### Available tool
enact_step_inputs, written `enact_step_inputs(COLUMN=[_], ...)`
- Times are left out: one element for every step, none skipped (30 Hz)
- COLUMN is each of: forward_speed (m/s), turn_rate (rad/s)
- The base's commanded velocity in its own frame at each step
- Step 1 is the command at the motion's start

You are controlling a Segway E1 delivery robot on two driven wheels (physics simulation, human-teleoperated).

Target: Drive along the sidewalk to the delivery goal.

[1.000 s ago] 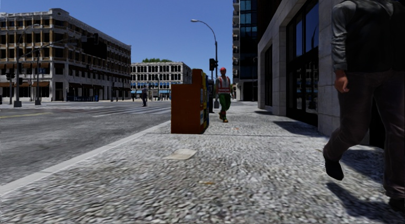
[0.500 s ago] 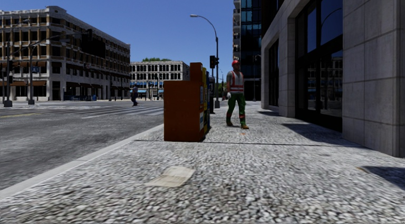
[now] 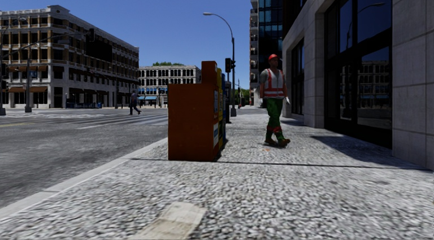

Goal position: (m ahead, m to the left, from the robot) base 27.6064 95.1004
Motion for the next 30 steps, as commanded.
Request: enact_step_inputs(forward_speed=[1.09,1.09,1.09,1.09,1.09,1.09,1.09,1.09,1.09,1.09,1.09,1.09,1.09,1.09,1.09,1.09,1.09,1.09,1.09,1.09,1.09,1.09,1.09,1.09,1.1,1.1,1.1,1.1,1.02,0.88], turn_rate=[0.0,-0.04,-0.08,-0.18,-0.18,-0.24,-0.27,-0.27,-0.28,-0.28,-0.28,-0.28,-0.28,-0.28,-0.28,-0.28,-0.28,-0.28,-0.28,-0.28,-0.28,-0.17,0.0,0.0,0.0,0.0,0.0,0.0,-0.05,-0.25])
